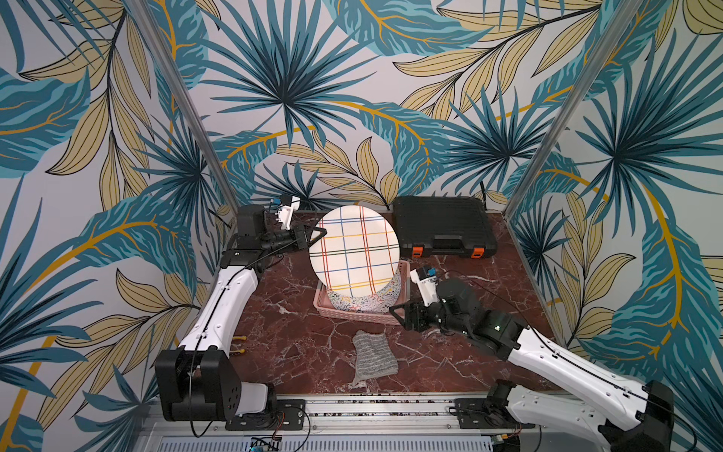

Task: Wipe the wet plate dry
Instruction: Place the towel at the center of the board, then place the plate at the center of the board.

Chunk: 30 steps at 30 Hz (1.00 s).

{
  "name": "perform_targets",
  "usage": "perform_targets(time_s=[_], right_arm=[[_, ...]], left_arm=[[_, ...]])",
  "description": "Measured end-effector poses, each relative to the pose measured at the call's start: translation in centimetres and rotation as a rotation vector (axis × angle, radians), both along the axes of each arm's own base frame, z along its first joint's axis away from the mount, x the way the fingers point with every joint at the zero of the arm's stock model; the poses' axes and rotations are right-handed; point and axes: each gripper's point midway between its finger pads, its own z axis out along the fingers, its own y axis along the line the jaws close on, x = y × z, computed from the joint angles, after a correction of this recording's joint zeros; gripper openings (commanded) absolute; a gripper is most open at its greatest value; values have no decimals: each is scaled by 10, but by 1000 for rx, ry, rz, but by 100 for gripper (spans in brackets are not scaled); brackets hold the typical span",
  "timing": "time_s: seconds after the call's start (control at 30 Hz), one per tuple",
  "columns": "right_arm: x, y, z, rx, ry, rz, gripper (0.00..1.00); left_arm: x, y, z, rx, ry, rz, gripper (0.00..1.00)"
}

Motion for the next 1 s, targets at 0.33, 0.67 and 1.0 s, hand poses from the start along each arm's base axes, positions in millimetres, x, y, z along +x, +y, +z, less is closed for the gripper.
perform_targets(time_s=[0.33, 0.67, 1.0], right_arm=[[41, -4, 25, 247, 78, -16, 73], [49, 15, 53, 394, 42, 67, 33], [39, -6, 95, 521, -67, 50, 0]], left_arm=[[-29, -30, 8, -47, -14, -191, 0], [-48, -53, 6, -48, -23, -298, 0], [-49, -57, 11, -39, -42, -321, 78]])
